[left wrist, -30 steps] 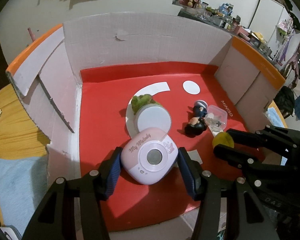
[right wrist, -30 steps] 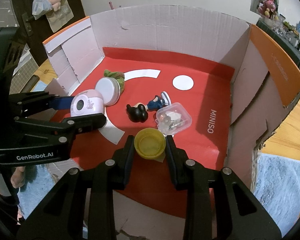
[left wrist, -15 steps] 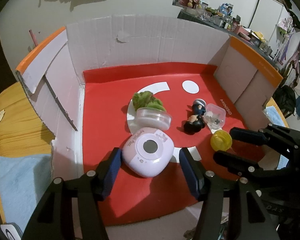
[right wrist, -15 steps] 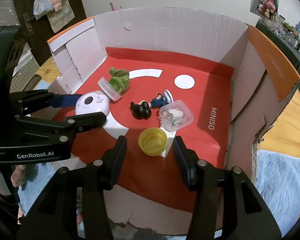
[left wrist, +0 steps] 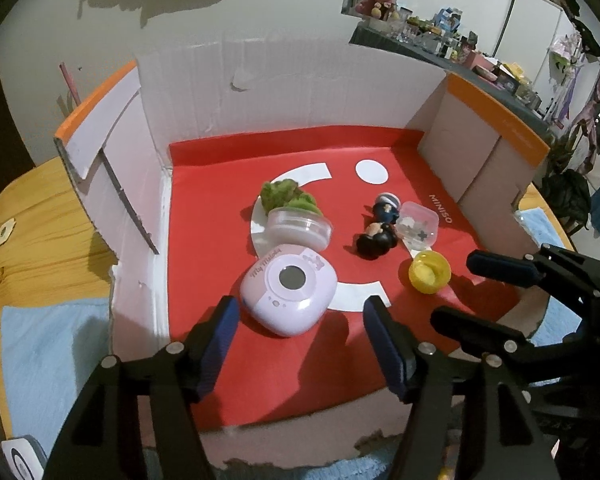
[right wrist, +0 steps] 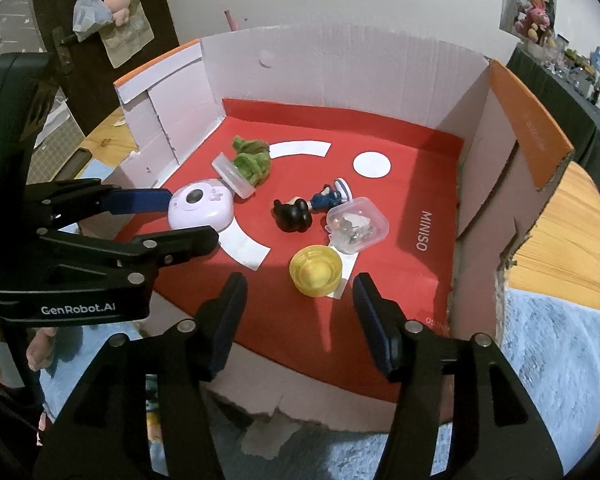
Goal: Organize objects
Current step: 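Withdraw both grippers up and out of the box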
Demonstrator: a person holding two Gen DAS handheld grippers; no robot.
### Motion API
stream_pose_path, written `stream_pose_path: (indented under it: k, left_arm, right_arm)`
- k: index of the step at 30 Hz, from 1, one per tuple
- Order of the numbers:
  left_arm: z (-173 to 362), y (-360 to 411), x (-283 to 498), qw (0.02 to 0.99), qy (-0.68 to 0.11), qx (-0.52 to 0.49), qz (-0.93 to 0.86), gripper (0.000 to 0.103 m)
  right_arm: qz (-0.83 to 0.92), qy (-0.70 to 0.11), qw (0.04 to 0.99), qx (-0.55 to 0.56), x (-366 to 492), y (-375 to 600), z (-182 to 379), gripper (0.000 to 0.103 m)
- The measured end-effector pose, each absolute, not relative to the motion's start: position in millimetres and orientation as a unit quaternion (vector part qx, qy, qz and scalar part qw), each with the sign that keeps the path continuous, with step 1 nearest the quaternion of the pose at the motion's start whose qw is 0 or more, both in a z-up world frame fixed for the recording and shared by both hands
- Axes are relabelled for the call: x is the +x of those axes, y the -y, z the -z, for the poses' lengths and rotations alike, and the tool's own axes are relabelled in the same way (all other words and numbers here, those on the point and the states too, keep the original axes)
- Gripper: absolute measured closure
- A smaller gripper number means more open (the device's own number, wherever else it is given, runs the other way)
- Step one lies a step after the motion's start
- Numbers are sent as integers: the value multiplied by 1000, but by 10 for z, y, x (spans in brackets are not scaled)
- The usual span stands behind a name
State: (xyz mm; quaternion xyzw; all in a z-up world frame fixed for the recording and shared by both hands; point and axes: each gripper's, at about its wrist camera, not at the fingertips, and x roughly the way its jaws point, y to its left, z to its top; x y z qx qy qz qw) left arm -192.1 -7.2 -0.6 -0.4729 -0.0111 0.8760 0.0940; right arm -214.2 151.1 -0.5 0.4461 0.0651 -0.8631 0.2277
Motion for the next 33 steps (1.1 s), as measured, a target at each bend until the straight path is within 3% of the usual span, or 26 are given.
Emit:
stream_pose_path:
  k: [4,15,33]
  left_arm:
    - [-50,50,-1855,81,1,-460,-884,21]
    - [-99,82,-1732,74,3,-452,-889,21]
    - [-190,99,-1473,60,-12,-431,-900,4]
  right_arm:
    - [867,-69,228,438,-2070,-1514,-35,42]
    - [872,-70,231,427,-1909,-1533,-117,35]
    - [882,-72,227,407,-1622,-1555,-245,21]
